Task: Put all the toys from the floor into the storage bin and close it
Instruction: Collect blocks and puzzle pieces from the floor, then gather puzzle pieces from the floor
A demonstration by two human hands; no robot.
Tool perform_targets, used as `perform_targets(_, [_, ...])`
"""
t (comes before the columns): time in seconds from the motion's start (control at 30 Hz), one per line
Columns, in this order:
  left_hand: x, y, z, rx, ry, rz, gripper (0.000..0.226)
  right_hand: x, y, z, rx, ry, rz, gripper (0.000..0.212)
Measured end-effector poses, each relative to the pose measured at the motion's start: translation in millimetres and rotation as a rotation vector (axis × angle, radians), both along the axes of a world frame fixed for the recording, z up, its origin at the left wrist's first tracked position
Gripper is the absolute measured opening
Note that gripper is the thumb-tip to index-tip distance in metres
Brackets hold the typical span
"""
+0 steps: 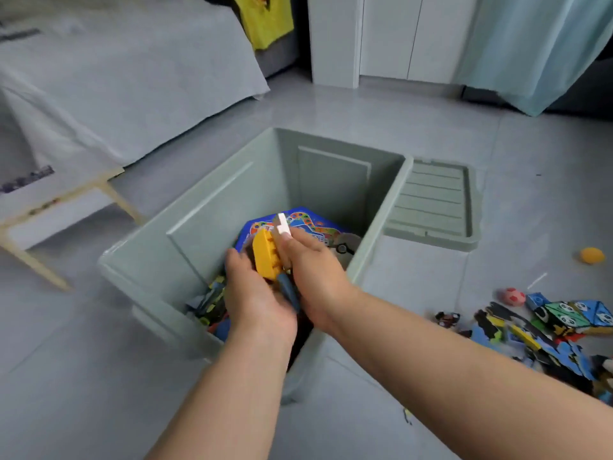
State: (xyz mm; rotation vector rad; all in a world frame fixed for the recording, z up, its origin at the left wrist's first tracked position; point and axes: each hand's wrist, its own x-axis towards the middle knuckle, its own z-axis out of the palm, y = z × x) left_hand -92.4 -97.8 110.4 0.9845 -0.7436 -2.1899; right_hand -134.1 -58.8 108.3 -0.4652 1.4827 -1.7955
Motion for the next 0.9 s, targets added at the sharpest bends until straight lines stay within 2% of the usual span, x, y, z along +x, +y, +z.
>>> perform_targets(0.1, [19.4,-19.8,-6.0,0.023,-0.085,-0.096,0.068,5.9,-9.7,-18.5,0.075,-0.299,-0.033,0.040])
perform_targets(0.17, [21.7,-25.2,-9.4,-0.019,-0.103,-0.087,0.070,2.0,0.3,-19.2,0.066,-0.378,-0.034,0.035])
perform_targets(0.2, [20.1,-25.1,-9.2,-0.049,-0.095,-0.089,0.067,-2.5,10.1,-17.4,0.049,-0.336,-0.012,0.031])
perform_targets(0.27, [13.8,-14.6,-2.1,-0.143,-0.056,-0.106,0.055,-16.9,38.4,-11.3,0.016,-0.202,0.009,0.037])
perform_targets(0.37, [1.3,12.4,9.7,-0.094,0.139,-0.237,0.039,-44.2,102.1,-4.0,-0.033,-0.047,-0.090,0.029])
perform_targets(0.43, [-6.7,39.0,11.6,-0.056,0.215,-0.388,0.035,-63.2,151.8,-23.2,0.033,0.032,-0.207,0.030])
perform_targets(0.47, [-11.7,54.4,6.3,-0.055,0.212,-0.472,0.034,-70.3,174.0,-42.0,0.130,0.100,-0.224,0.029])
perform_targets(0.5, [-15.5,71.1,0.9,-0.052,0.192,-0.550,0.034,-74.3,194.4,-63.3,0.263,0.194,-0.185,0.028])
perform_targets(0.57, [-22.1,99.9,-22.6,-0.029,0.105,-0.684,0.031,-75.9,228.7,-116.4,0.610,0.396,0.074,0.027])
perform_targets(0.6, [-24.4,110.5,-36.5,-0.005,0.039,-0.737,0.030,-73.5,240.3,-145.1,0.778,0.470,0.227,0.035])
perform_targets(0.67, [-25.4,122.6,-66.3,0.064,-0.118,-0.786,0.033,-61.5,250.8,-195.2,0.982,0.590,0.436,0.067])
perform_targets(0.73, [-24.4,123.9,-97.7,0.160,-0.260,-0.778,0.035,-44.0,240.5,-226.3,1.105,0.675,0.490,0.090])
perform_targets(0.77, [-23.8,122.7,-111.7,0.190,-0.317,-0.760,0.037,-36.2,230.9,-235.9,1.138,0.711,0.480,0.092])
perform_targets(0.83, [-23.6,119.2,-140.3,0.190,-0.436,-0.716,0.037,-26.2,215.3,-249.5,1.131,0.832,0.420,0.087])
perform_targets(0.9, [-21.6,117.1,-165.6,0.189,-0.524,-0.659,0.036,-28.6,210.3,-261.9,1.052,1.007,0.352,0.071])
